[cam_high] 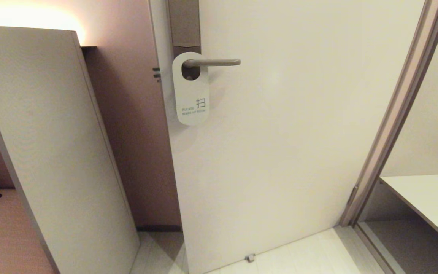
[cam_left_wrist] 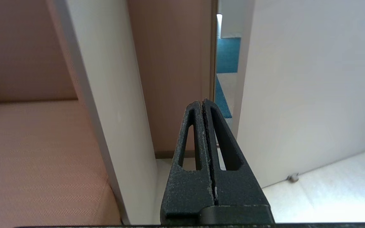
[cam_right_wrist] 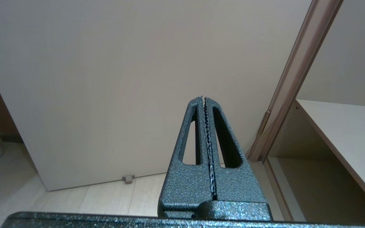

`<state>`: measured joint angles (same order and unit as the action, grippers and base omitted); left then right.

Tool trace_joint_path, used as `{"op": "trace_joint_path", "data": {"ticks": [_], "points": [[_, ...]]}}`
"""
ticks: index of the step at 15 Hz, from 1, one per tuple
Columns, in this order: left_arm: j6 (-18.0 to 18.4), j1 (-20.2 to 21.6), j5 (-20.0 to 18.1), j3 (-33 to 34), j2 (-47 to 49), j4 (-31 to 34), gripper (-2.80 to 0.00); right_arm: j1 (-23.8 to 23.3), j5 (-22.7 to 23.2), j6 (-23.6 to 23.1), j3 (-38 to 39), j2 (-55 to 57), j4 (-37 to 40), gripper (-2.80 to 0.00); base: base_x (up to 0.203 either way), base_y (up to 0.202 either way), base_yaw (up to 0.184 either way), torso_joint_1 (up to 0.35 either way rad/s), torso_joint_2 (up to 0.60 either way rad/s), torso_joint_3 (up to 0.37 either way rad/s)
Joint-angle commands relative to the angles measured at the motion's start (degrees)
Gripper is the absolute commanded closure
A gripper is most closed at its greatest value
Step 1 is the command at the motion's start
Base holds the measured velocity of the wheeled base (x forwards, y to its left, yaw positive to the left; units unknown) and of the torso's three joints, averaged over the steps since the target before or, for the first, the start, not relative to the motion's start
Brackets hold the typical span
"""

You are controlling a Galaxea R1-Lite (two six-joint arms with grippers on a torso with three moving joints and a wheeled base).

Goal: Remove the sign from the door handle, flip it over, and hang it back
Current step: Take down the sign

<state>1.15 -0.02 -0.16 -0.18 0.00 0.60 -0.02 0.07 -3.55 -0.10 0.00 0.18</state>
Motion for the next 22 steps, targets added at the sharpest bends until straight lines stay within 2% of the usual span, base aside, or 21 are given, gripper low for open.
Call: {"op": "trace_joint_path", "data": {"ticks": [1,5,11,14,18,22], "points": [[-0.89,0.01,0.60,0.01,0.00,0.02,0.00,0.02,0.01,-0.06,0.01,0.00,-0.01,0.00,0.000,0.000,0.000,0.000,0.00,0.000],[-0.36,0.02,0.77,-0.17,0.00,0.02,0.00,-0.05,0.01,-0.06,0.01,0.00,-0.01,0.00,0.000,0.000,0.000,0.000,0.00,0.000],[-0.36,-0.06,-0.08,-4.81,0.00,0.60,0.00,0.02,0.01,-0.06,0.01,0.08,-0.01,0.00,0.000,0.000,0.000,0.000,0.00,0.000],[-0.36,-0.06,-2.97,-8.44,1.08,2.61,0.00,-0.02,0.01,-0.06,0.01,0.00,-0.01,0.00,0.000,0.000,0.000,0.000,0.00,0.000],[-1.17,-0.53,-4.62,-13.50,10.88,2.86,0.00,0.01,0.01,-0.06,0.01,0.00,-0.01,0.00,0.000,0.000,0.000,0.000,0.00,0.000],[-4.32,-5.58,-4.68,-22.65,24.64,2.54,0.00,-0.05,0.01,-0.06,0.01,0.01,-0.01,0.00,0.000,0.000,0.000,0.000,0.00,0.000]]}}
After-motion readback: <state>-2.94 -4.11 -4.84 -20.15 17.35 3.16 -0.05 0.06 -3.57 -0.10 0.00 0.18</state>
